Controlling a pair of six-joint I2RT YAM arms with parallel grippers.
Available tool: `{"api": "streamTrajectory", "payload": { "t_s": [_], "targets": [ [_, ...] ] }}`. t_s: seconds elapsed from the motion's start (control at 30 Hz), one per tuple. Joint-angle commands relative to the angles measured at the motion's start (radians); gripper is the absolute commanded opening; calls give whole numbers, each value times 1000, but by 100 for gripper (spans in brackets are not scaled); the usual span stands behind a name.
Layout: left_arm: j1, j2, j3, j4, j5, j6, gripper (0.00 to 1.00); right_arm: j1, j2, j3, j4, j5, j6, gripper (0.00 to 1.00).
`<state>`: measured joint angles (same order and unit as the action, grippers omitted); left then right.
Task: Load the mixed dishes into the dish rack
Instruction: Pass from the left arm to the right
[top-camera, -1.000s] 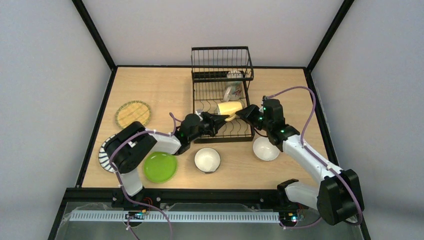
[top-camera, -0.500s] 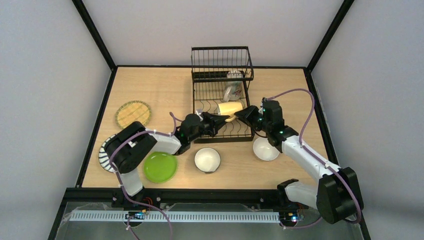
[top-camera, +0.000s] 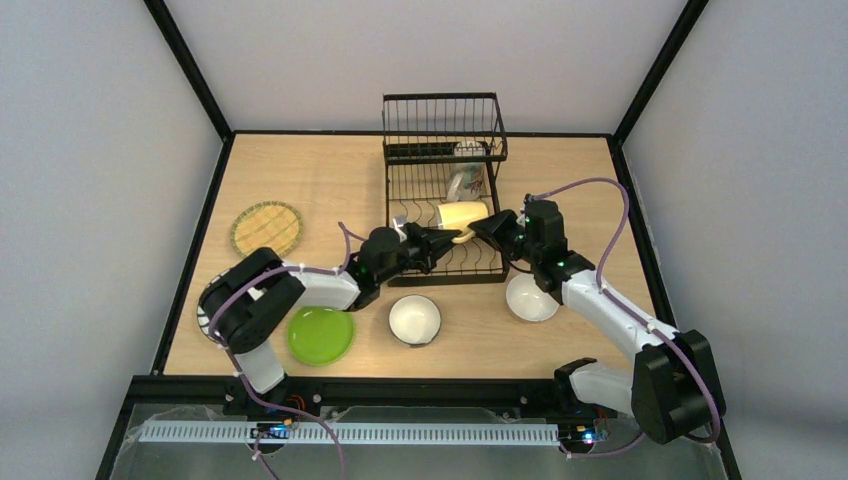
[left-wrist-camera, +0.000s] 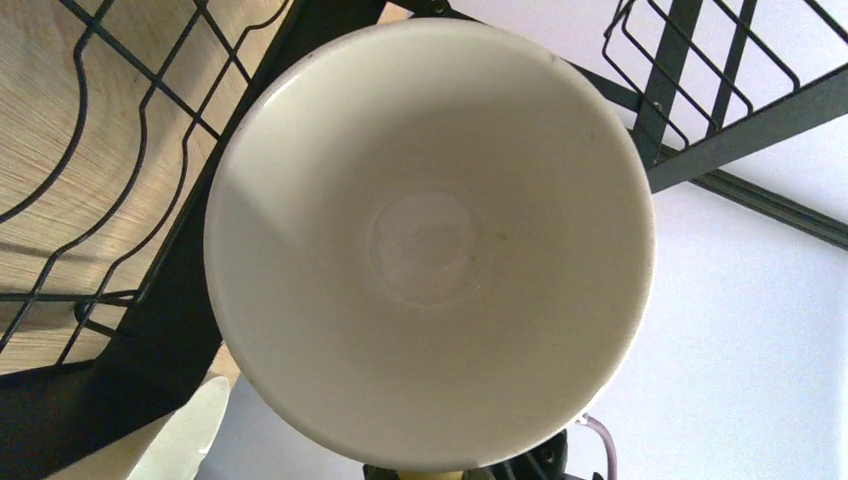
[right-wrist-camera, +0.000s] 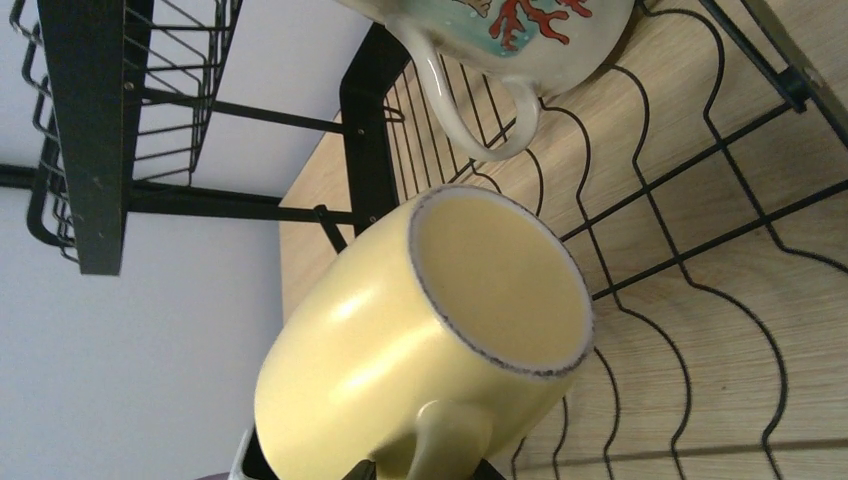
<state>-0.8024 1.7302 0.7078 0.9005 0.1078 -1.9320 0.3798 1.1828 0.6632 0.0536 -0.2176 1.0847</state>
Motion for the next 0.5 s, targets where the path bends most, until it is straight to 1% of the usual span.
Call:
{"api": "streamTrajectory", "payload": {
  "t_s": [0.0, 0.1, 0.13, 0.2, 0.47],
  "targets": [
    [-9, -61, 8, 61, 4, 33, 2, 4, 11, -18, 26, 19, 21, 45],
    [-10, -74, 2, 49, 8, 43, 2, 5, 8, -20, 22, 25, 21, 26],
    [-10, -77, 2, 45, 11, 47, 2, 4, 9, -19, 20, 26, 21, 16],
    [-11, -85, 1, 37, 21, 53, 2, 4, 10, -20, 19, 22, 17, 1],
    [-11, -126, -46, -13, 32, 61, 2, 4, 2, -44, 61, -13, 10, 0]
  ]
}}
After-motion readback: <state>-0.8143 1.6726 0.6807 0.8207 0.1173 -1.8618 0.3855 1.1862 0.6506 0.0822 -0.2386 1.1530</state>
